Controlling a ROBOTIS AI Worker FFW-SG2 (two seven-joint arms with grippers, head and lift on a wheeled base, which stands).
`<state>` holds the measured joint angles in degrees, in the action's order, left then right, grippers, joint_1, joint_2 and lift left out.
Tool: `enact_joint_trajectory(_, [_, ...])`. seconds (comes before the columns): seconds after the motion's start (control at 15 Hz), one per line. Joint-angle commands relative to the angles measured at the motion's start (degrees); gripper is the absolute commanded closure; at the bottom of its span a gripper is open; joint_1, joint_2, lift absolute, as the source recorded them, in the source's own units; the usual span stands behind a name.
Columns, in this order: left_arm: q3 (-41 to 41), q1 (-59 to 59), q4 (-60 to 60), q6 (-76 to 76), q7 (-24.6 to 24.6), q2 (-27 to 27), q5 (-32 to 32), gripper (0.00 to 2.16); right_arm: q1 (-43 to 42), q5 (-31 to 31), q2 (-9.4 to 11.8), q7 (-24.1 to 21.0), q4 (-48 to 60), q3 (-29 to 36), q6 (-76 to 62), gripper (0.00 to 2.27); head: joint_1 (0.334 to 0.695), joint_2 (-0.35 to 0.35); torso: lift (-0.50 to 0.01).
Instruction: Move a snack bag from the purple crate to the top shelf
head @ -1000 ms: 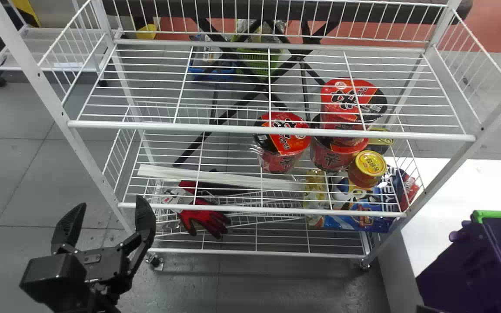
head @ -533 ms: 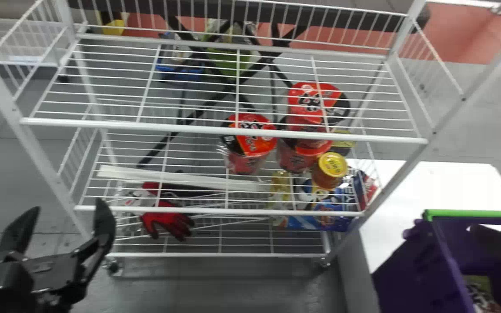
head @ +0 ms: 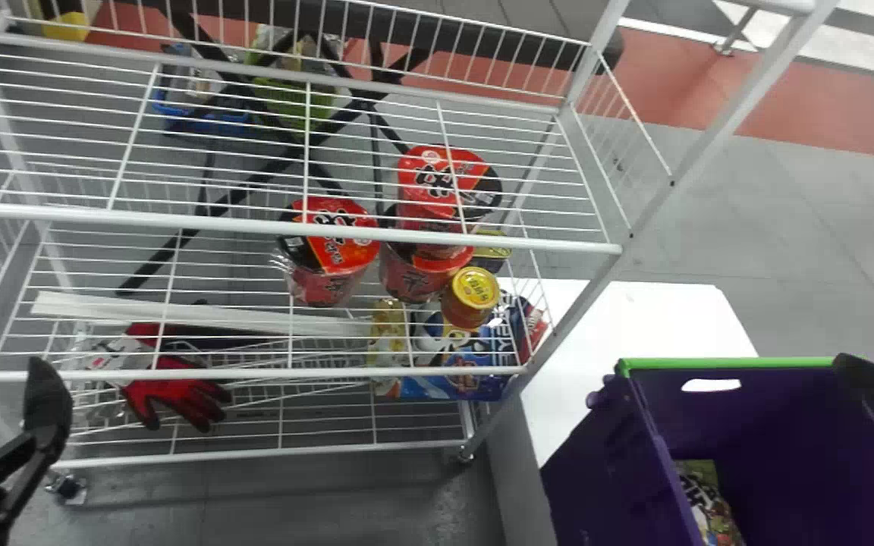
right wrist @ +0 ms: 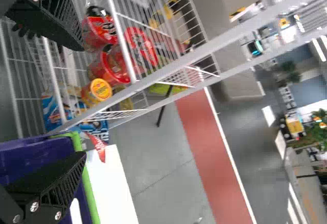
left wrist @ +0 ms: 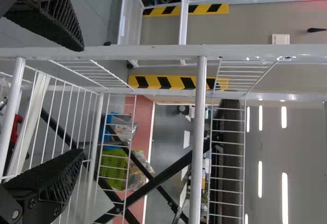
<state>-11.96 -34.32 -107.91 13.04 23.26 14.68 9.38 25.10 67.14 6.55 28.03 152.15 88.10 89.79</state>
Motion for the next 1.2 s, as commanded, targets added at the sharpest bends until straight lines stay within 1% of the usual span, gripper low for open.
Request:
enact_joint_trajectory(0.0, [-0.3,0.7,0.9,0.0,-0.1,0.0,0.4,0.11,0.0,-0.3,0.4,0.1,-1.6,1.4,0.3,0.08,0.695,-0.350,-0.452])
enact_joint_trajectory(0.2, [-0.2,1.0,1.6,0.5,0.3,0.0,0.6,0.11,1.7,-5.3,0.6,0.3,-3.0,1.4,0.3,0.07,0.695,-0.350,-0.452])
enact_joint_trajectory(0.33, [0.3,1.3,2.5,1.1,0.4,0.0,1.0,0.11,3.9,-9.2,2.0,0.4,-5.2,0.8,0.3,0.06,0.695,-0.350,-0.452])
enact_joint_trajectory(0.4, [0.3,1.5,2.9,1.2,0.4,0.0,1.1,0.11,5.2,-12.7,3.2,0.4,-7.0,-0.6,0.3,0.08,0.695,-0.350,-0.452])
enact_joint_trajectory(0.47, [0.3,1.8,3.3,1.6,0.4,0.0,1.2,0.11,6.5,-17.5,4.3,0.4,-8.3,-3.6,0.3,0.08,0.695,-0.350,-0.452])
enact_joint_trajectory(0.53, [0.1,2.1,3.8,2.1,0.2,-0.1,1.2,0.11,8.7,-25.3,4.8,0.4,-9.9,-8.8,0.3,0.08,0.695,-0.350,-0.452])
enact_joint_trajectory(0.6, [-0.2,2.5,4.3,2.5,0.2,0.0,1.2,0.11,9.9,-31.7,6.2,1.2,-13.6,-13.8,0.3,0.08,0.695,-0.350,-0.452])
enact_joint_trajectory(0.67, [-0.3,2.6,4.5,2.5,0.1,0.0,1.2,0.11,10.0,-36.2,8.6,2.4,-18.2,-17.3,0.3,0.08,0.695,-0.350,-0.452])
enact_joint_trajectory(0.73, [-0.3,2.7,4.6,2.5,0.1,0.0,1.1,0.11,10.0,-39.6,10.9,2.7,-23.8,-21.0,0.3,0.08,0.695,-0.350,-0.452])
enact_joint_trajectory(0.87, [-0.3,2.7,4.7,2.5,0.0,0.0,1.2,0.11,9.1,-45.2,14.0,3.4,-32.3,-26.5,0.3,0.08,0.695,-0.350,-0.452])
enact_joint_trajectory(1.0, [-0.2,2.7,4.9,2.6,0.1,0.0,1.2,0.11,7.2,-52.9,16.7,9.7,-40.3,-31.5,0.3,0.08,0.695,-0.350,-0.452])
enact_joint_trajectory(1.07, [0.0,2.7,5.1,2.8,0.1,0.0,1.2,0.11,6.3,-54.7,17.7,12.2,-43.2,-32.7,0.3,0.08,0.695,-0.350,-0.452])
enact_joint_trajectory(1.13, [0.0,2.7,5.3,3.0,0.1,0.0,1.2,0.11,5.8,-56.9,19.1,14.8,-45.9,-34.1,0.3,0.08,0.695,-0.350,-0.452])
